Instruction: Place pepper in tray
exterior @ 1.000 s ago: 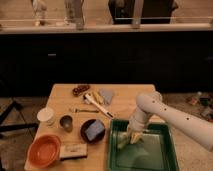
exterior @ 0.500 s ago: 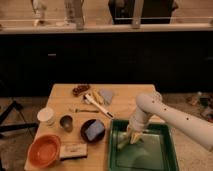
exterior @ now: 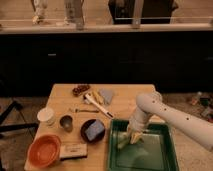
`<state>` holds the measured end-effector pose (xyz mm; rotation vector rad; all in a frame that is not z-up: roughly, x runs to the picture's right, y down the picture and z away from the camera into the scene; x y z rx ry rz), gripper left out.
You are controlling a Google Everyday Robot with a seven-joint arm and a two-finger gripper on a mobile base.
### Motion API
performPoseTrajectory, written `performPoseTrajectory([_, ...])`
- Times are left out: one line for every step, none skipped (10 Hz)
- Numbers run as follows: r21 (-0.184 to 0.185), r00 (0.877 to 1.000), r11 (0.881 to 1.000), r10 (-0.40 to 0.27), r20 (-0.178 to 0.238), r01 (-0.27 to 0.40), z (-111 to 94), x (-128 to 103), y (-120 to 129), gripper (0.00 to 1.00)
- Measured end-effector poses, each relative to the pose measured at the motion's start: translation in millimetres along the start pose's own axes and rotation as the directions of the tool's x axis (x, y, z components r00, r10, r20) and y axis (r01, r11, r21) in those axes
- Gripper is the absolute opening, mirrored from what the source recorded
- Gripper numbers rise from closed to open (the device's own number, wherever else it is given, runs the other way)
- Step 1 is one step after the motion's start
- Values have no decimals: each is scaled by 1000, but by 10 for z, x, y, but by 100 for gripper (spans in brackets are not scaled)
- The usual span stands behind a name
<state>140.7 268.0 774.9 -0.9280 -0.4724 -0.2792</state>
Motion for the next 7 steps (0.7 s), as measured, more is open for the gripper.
performPoseTrajectory([0,1000,1000,0,0,0,0,1,1,66])
performPoseTrajectory([0,1000,1000,0,0,0,0,0,0,74])
performPoseTrajectory([0,1000,1000,0,0,0,0,1,1,79])
performPoseTrajectory([0,1000,1000,0,0,0,0,1,1,80])
performPoseTrajectory([0,1000,1000,0,0,0,0,1,1,80])
performPoseTrajectory([0,1000,1000,1,0,-1,-1,3,2,80])
performPoseTrajectory([0,1000,1000,1,0,-1,-1,3,3,80])
